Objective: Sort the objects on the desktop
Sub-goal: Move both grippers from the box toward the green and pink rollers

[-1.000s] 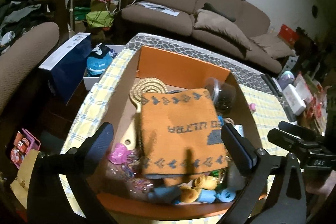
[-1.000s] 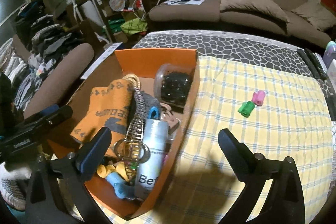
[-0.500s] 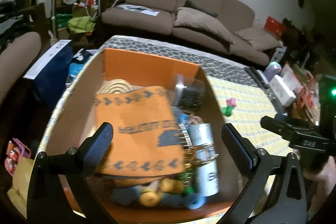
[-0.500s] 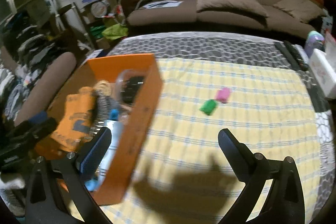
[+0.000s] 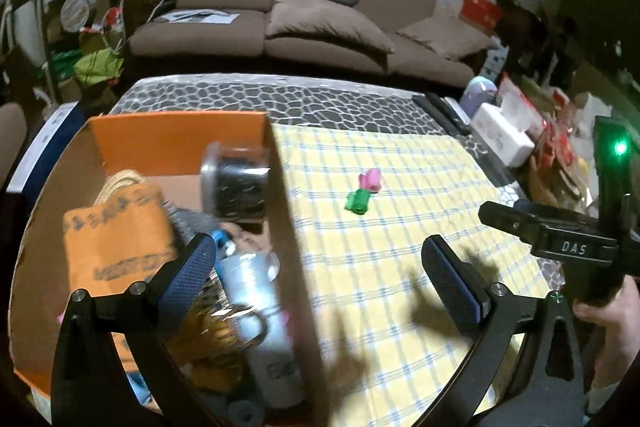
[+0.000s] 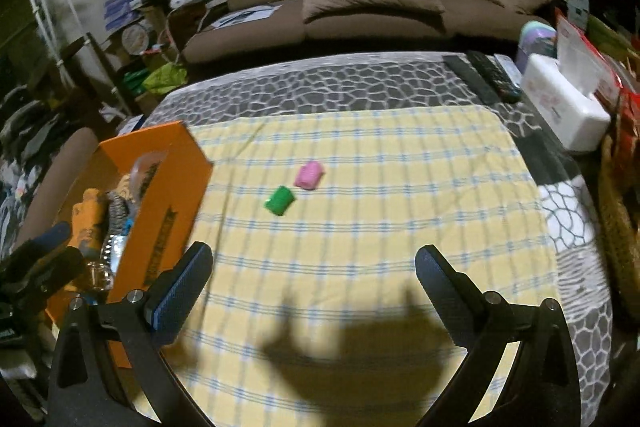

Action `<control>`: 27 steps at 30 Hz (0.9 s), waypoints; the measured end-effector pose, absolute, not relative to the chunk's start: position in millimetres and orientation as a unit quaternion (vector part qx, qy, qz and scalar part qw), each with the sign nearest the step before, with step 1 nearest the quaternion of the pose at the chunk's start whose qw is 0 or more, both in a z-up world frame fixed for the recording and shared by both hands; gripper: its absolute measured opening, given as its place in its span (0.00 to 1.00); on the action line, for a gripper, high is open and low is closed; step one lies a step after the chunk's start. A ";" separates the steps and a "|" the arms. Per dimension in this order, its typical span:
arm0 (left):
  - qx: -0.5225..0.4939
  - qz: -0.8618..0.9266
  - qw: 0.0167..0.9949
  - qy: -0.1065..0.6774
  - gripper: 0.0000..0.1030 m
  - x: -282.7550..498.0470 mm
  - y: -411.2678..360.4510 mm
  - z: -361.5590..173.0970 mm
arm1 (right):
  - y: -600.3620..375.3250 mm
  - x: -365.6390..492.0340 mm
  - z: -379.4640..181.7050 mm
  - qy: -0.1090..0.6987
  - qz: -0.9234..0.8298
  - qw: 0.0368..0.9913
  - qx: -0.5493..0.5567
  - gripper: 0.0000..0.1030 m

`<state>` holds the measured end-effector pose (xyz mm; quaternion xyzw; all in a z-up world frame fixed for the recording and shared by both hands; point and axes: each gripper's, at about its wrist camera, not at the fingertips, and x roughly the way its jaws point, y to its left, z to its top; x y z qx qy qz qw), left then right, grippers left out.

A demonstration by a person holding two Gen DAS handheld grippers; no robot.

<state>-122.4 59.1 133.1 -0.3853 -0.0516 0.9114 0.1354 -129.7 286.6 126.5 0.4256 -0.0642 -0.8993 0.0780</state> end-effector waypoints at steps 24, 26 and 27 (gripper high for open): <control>-0.466 0.874 0.105 0.086 0.65 -231.6 190.2 36.9 | 370.7 -139.8 104.3 -0.143 -0.891 0.052 0.429 1.00; -0.469 0.874 0.102 0.078 0.58 -237.4 189.9 30.6 | 371.6 -141.9 102.3 -0.144 -0.890 0.054 0.429 1.00; -0.471 0.873 0.101 0.076 0.55 -240.5 189.8 27.6 | 372.0 -143.0 101.4 -0.145 -0.890 0.055 0.429 1.00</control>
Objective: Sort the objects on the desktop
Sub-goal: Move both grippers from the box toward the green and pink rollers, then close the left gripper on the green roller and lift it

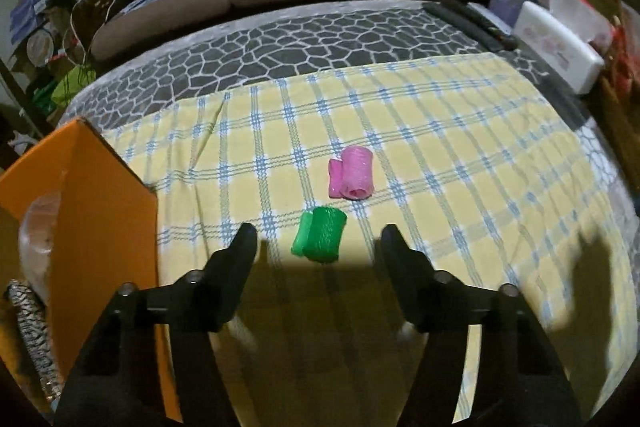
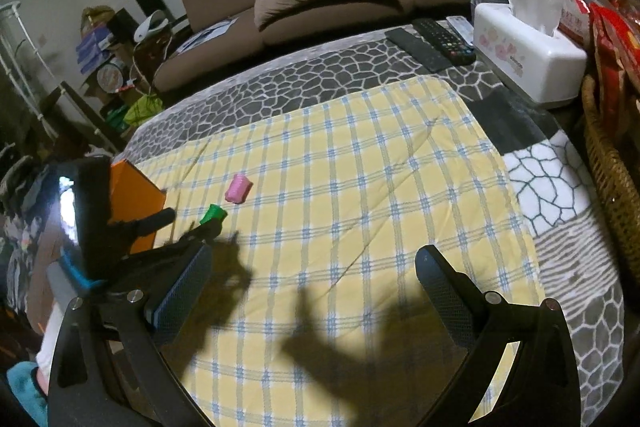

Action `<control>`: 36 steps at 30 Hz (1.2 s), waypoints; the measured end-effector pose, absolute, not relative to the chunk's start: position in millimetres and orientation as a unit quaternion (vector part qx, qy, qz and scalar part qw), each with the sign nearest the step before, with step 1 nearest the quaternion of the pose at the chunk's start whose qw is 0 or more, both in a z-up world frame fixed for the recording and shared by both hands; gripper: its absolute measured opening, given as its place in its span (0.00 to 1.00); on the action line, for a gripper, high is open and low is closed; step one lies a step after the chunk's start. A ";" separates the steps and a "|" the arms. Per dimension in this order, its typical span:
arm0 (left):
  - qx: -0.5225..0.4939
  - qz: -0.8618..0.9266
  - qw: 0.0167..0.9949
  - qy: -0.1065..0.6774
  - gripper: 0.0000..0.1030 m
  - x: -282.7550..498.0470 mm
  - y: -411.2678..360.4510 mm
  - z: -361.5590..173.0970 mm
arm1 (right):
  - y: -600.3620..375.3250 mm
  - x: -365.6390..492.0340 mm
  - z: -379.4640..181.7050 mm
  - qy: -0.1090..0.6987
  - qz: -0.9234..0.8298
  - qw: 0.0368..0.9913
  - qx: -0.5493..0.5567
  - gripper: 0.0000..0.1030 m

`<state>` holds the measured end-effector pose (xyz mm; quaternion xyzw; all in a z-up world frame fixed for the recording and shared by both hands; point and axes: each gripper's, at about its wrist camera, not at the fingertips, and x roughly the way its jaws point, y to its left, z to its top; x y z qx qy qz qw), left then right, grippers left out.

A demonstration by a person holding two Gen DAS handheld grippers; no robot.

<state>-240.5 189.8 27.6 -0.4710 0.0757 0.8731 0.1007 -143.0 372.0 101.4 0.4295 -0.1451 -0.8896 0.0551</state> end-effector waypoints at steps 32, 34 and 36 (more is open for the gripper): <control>-0.434 0.884 0.173 -0.030 0.24 -219.7 141.3 108.6 | 323.8 -201.9 65.0 -0.191 -0.860 0.111 0.461 0.63; -0.432 0.885 0.171 -0.031 0.24 -220.2 133.2 112.6 | 313.5 -216.3 59.1 -0.181 -0.856 0.112 0.471 0.56; -0.430 0.886 0.169 -0.032 0.24 -221.4 126.4 115.4 | 303.6 -231.8 53.0 -0.178 -0.851 0.115 0.480 0.55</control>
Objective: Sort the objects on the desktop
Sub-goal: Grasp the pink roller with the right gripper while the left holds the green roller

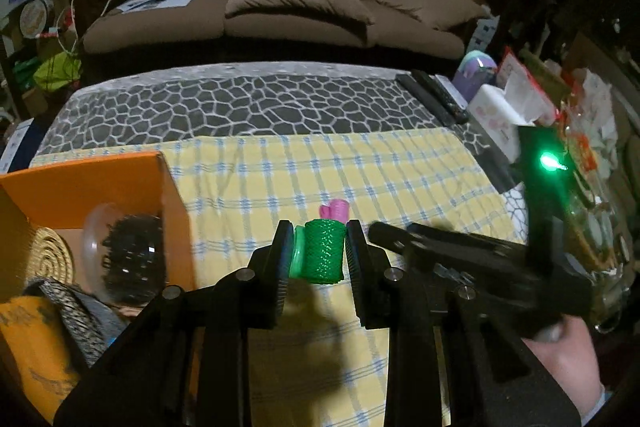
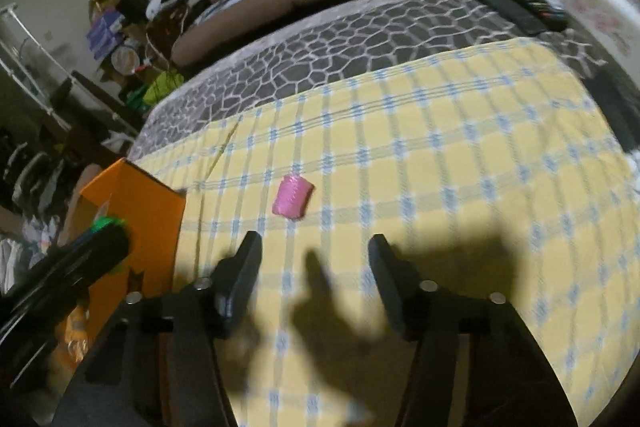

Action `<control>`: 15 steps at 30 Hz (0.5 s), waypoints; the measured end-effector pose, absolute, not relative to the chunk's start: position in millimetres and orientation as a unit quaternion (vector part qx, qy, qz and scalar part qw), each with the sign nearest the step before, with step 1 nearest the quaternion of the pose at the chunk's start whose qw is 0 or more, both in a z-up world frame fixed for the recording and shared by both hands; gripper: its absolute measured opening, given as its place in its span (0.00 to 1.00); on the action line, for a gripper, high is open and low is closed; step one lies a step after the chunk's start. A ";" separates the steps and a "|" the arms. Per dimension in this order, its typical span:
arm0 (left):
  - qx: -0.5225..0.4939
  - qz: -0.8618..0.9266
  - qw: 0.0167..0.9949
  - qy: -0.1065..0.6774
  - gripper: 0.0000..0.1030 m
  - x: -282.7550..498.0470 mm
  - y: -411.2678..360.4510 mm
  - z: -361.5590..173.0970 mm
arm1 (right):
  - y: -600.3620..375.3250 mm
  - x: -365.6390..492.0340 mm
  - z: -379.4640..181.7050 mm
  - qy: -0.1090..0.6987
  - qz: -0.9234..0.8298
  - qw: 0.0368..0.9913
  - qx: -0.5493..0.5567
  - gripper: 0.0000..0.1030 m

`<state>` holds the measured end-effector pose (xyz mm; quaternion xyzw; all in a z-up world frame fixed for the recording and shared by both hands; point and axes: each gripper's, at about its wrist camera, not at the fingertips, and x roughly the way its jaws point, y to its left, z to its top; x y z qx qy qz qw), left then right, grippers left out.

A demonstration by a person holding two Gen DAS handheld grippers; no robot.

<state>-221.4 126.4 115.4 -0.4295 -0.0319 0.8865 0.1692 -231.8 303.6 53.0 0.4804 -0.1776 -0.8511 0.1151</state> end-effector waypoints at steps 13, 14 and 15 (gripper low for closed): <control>-0.435 0.884 0.168 -0.045 0.24 -224.9 105.0 108.6 | 254.7 -281.8 27.1 -0.102 -0.847 0.094 0.513 0.25; -0.434 0.884 0.168 -0.045 0.24 -223.7 104.1 109.4 | 253.4 -281.1 27.4 -0.094 -0.849 0.093 0.511 0.24; -0.433 0.884 0.168 -0.044 0.24 -222.4 104.9 109.9 | 253.4 -281.4 28.0 -0.090 -0.850 0.092 0.511 0.23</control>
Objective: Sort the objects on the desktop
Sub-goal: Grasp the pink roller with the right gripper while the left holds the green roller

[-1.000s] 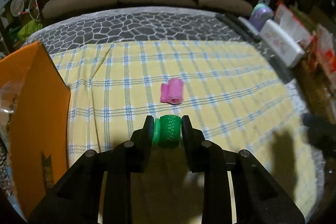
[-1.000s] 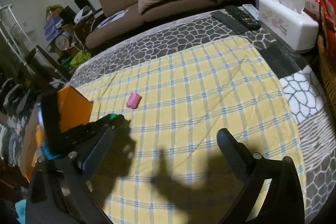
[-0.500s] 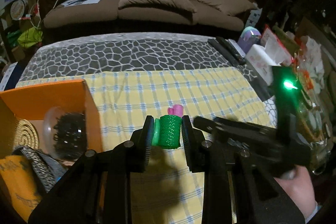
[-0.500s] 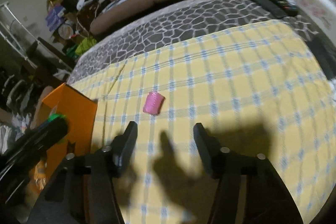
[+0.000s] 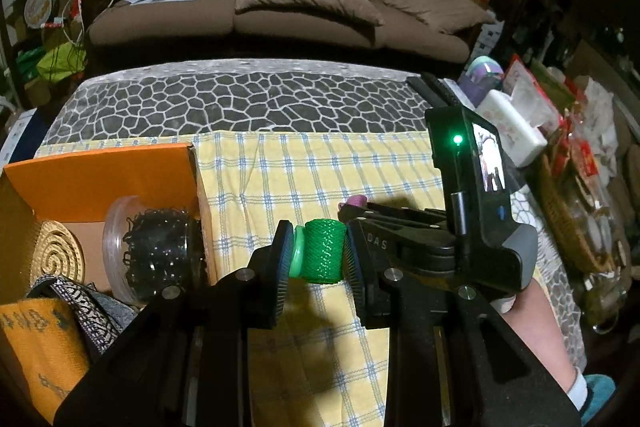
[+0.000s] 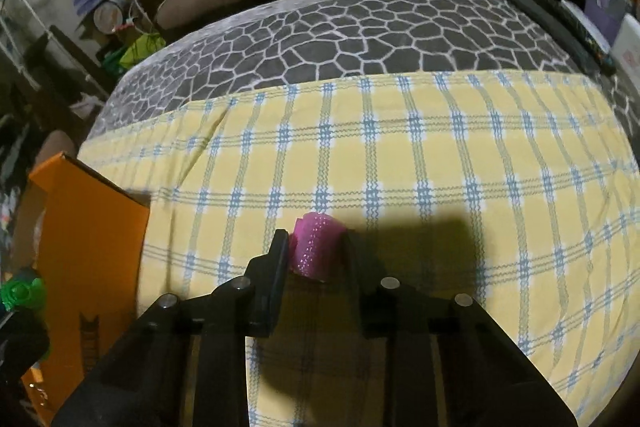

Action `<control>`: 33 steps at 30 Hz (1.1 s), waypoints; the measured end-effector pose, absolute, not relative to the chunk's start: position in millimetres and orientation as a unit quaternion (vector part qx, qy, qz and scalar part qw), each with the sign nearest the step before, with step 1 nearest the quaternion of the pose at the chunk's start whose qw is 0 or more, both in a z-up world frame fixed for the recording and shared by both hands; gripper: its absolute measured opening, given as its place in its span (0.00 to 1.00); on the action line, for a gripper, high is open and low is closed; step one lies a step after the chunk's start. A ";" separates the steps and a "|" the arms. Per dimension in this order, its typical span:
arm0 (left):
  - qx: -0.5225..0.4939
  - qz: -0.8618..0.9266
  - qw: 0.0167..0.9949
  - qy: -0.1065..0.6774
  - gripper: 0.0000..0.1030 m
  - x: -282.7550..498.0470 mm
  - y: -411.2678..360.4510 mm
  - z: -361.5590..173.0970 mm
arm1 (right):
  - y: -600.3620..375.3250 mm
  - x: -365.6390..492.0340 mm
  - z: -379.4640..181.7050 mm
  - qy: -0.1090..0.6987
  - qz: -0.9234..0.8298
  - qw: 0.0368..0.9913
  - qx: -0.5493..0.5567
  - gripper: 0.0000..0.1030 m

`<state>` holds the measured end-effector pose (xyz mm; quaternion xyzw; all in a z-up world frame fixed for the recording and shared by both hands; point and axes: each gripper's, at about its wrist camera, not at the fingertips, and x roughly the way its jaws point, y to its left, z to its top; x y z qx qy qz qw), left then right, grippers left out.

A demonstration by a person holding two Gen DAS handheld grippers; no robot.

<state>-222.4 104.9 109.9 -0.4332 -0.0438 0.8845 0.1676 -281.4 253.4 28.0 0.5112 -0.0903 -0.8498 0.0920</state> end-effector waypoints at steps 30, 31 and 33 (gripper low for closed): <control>-0.430 0.892 0.125 -0.056 0.24 -124.3 38.9 159.6 | 200.8 -141.4 151.7 -0.025 -0.878 0.132 0.460 0.20; -0.430 0.893 0.122 -0.056 0.24 -120.2 36.3 160.8 | 196.6 -136.6 154.4 -0.023 -0.878 0.133 0.460 0.20; -0.430 0.894 0.116 -0.054 0.24 -113.4 29.0 163.0 | 188.7 -127.5 159.3 -0.019 -0.878 0.138 0.458 0.20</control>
